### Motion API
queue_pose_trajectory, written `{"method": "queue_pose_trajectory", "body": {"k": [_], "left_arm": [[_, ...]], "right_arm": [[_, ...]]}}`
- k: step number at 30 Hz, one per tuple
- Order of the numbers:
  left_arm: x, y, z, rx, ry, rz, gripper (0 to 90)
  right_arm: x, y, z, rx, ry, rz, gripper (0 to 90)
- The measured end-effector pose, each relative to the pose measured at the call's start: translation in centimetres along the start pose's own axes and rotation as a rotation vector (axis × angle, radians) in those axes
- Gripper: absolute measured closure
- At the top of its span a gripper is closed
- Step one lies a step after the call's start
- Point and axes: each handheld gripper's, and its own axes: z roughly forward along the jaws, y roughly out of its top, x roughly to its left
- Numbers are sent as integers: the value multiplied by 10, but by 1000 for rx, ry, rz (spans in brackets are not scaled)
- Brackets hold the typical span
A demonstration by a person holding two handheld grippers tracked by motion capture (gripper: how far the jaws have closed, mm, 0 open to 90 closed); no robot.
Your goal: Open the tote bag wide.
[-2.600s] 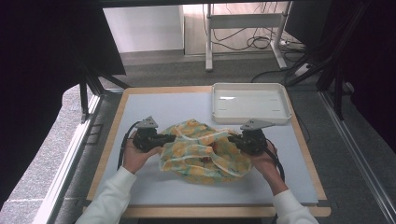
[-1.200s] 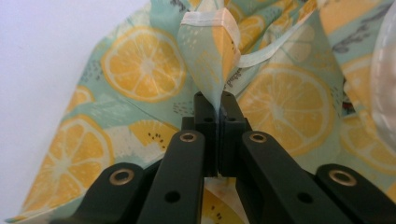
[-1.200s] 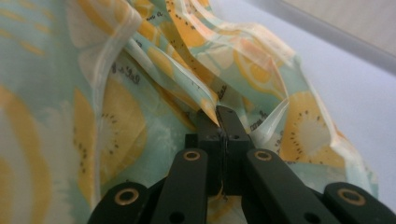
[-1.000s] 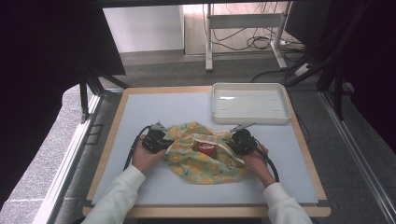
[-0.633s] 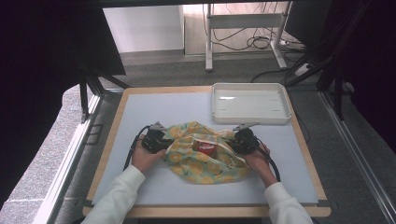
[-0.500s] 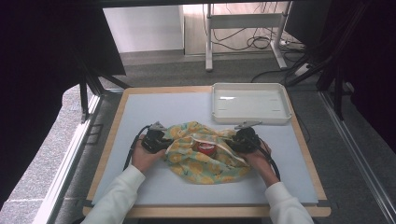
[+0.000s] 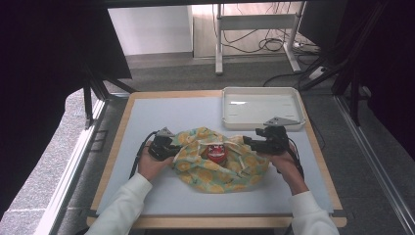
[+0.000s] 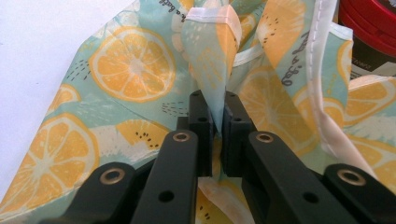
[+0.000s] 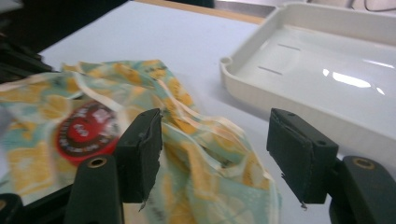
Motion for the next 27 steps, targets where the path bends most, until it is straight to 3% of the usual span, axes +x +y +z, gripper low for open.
{"method": "queue_pose_trajectory", "body": {"k": [5,11,15,19,25,27], "left_arm": [[0,0,-1,2,-1,7,859],[-2,1,-1,-1,-2,8,859],[-2,1,0,2,-2,12,860],[-3,1,0,4,-2,13,864],[-3,1,1,7,-1,16,865],[-3,1,1,7,0,16,865]], "right_arm": [[12,6,-5,5,38,-35,358],[30,9,2,45,83,-72,363],[37,8,9,71,79,-90,378],[38,5,17,92,43,-104,401],[34,2,26,98,28,-101,502],[32,-1,31,107,45,-94,615]]}}
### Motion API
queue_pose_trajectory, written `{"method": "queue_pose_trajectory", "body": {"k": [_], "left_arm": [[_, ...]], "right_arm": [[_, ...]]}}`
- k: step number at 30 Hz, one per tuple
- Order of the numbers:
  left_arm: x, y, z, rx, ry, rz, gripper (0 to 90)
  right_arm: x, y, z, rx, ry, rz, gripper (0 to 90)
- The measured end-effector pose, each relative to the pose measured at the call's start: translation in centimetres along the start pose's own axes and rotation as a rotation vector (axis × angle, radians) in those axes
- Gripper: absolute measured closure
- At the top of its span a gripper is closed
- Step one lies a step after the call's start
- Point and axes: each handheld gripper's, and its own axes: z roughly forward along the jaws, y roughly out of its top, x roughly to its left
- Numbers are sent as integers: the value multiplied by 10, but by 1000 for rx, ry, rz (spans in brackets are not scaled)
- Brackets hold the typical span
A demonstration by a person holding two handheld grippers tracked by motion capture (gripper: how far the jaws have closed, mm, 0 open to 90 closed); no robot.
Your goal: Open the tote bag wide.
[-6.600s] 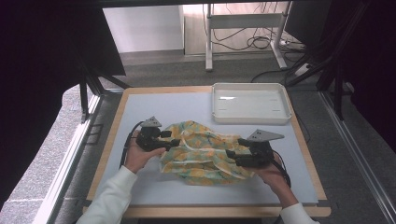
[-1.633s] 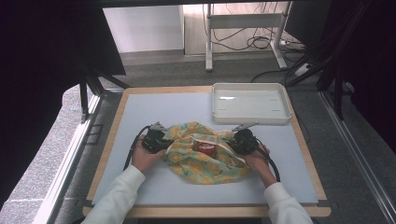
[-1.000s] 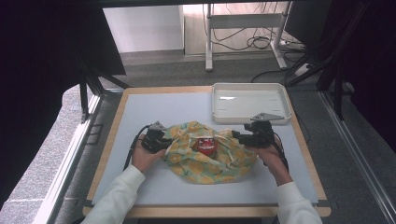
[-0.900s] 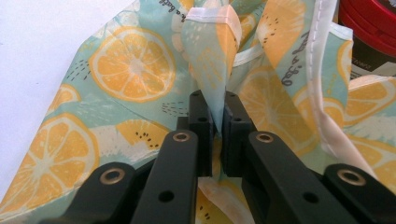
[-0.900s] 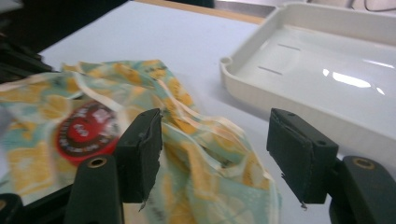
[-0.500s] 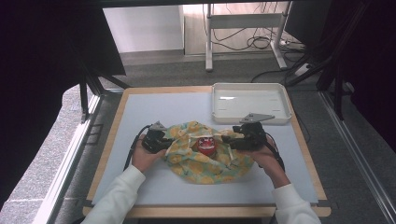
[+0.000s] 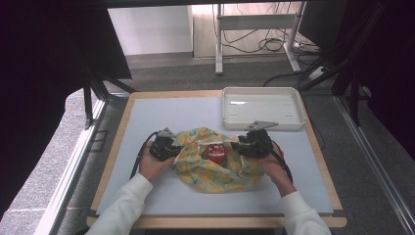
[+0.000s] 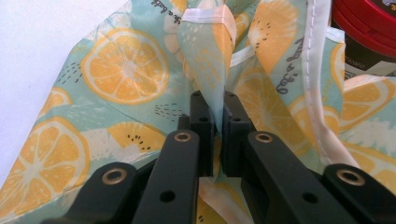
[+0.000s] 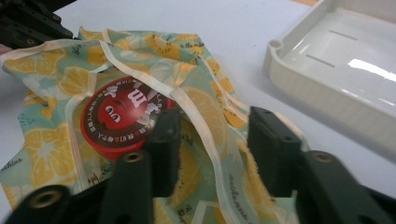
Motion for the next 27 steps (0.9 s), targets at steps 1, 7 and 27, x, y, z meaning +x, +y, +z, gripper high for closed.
{"method": "queue_pose_trajectory", "body": {"k": [1,7,27], "left_arm": [[0,0,0,0,0,-1,866],[0,0,0,0,0,-2,867],[2,-1,0,2,3,-5,867]], "right_arm": [[-1,-1,1,4,9,3,662],[-2,0,0,-20,56,20,872],[40,-36,-35,-75,294,-27,889]]}}
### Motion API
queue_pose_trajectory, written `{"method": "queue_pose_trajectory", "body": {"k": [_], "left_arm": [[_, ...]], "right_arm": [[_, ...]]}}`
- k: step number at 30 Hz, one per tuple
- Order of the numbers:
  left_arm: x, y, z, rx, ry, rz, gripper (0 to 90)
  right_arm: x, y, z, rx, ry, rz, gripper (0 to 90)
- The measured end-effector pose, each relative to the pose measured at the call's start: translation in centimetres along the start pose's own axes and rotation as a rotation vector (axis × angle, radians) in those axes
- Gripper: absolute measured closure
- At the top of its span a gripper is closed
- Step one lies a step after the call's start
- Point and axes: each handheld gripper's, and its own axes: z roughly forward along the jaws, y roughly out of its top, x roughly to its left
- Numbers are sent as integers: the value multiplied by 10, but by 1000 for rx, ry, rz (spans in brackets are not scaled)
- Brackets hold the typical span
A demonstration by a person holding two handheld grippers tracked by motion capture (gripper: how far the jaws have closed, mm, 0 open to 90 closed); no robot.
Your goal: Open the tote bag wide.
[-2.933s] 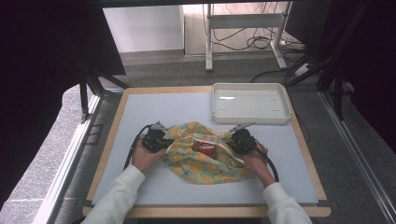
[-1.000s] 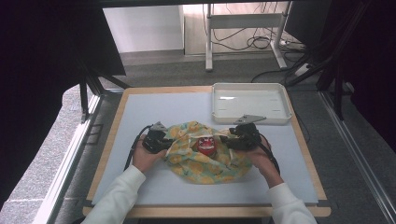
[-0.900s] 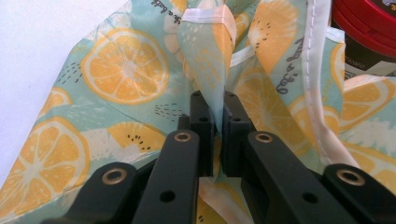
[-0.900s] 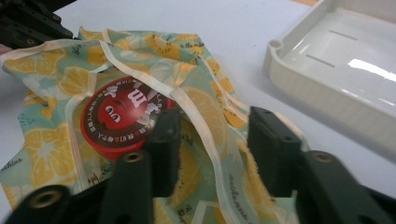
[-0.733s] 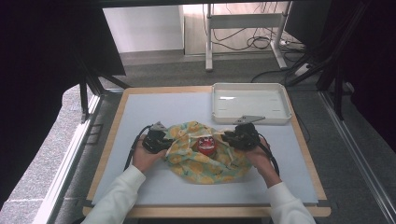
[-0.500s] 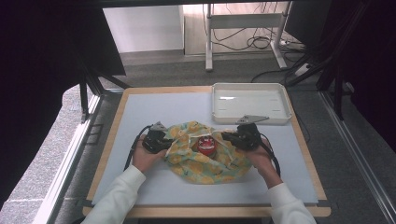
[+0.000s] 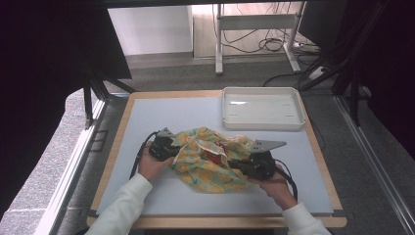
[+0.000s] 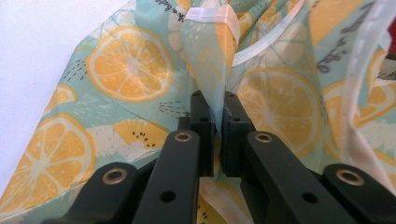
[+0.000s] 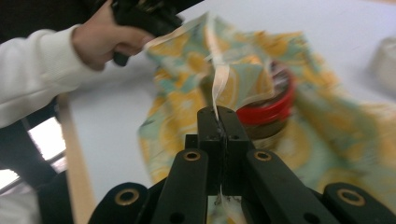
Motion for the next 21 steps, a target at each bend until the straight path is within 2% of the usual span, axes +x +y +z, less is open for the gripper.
{"method": "queue_pose_trajectory", "body": {"k": [5,9,10,11,12,15,18,21], "left_arm": [[0,0,0,-2,0,-2,867],[1,0,-1,0,1,2,867],[0,0,0,-1,2,1,867],[0,0,0,-1,2,1,867],[0,0,0,1,3,0,867],[0,0,1,3,2,2,867],[1,0,1,7,3,1,866],[1,0,1,5,3,-4,866]], "right_arm": [[11,-19,5,60,15,-17,889],[14,-29,6,80,18,-8,889],[16,-36,9,104,25,-5,889],[16,-36,9,104,25,-5,889],[19,-41,12,134,30,-11,889],[22,-46,15,163,35,-13,889],[24,-55,20,224,35,-8,889],[24,-60,21,248,31,1,889]]}}
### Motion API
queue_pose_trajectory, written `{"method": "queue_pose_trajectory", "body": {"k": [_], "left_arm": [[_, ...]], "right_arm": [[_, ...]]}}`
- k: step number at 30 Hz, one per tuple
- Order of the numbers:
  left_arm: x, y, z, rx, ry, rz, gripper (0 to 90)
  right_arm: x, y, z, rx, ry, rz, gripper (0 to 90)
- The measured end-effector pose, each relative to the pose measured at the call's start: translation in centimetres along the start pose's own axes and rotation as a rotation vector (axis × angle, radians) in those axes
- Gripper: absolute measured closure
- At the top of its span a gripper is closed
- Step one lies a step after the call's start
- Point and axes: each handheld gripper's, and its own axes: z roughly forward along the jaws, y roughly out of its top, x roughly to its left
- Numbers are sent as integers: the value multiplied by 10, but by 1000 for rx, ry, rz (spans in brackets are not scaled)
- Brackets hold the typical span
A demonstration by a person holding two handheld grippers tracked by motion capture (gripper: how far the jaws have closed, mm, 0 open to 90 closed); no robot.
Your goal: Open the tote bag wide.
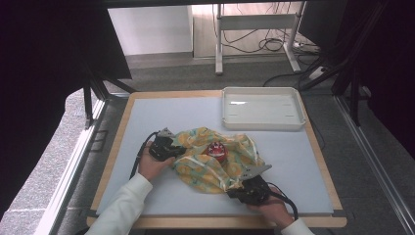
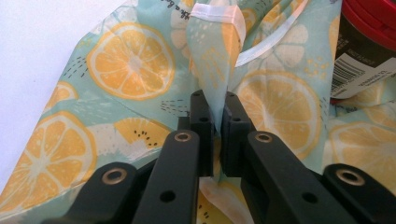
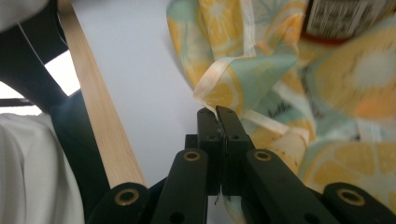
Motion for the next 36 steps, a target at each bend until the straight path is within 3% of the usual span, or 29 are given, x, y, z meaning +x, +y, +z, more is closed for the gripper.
{"method": "queue_pose_trajectory", "body": {"k": [5,11,14,15,16,17,20,21,22,27,34,36], "left_arm": [[1,0,0,1,2,-3,865],[1,0,1,0,3,-4,860],[1,0,0,-8,5,-1,816],[1,0,-2,-19,7,-3,800],[1,0,-2,-19,7,-3,786],[2,1,-3,-28,8,-1,770],[2,1,-5,-34,11,0,740],[3,1,-6,-42,16,-5,713],[3,1,-6,-42,16,-5,696],[4,1,-10,-56,21,-19,593],[5,2,-17,-81,18,-30,523],[5,4,-24,-90,22,-22,516]], "right_arm": [[-5,-10,-1,36,-1,39,889],[-6,-12,-2,38,-2,38,889],[-5,-10,-2,27,-6,26,862],[-4,-9,-3,8,-11,17,799],[-4,-9,-3,8,-11,17,799],[-2,-7,-6,-19,-30,-4,720],[0,-4,-11,-51,-56,-18,644],[-1,-1,-15,-84,-95,-7,529],[-1,-1,-15,-84,-95,-7,529],[0,4,-27,-143,-204,33,318],[0,9,-35,-164,-227,58,257],[-1,13,-42,-191,-226,63,249]]}}
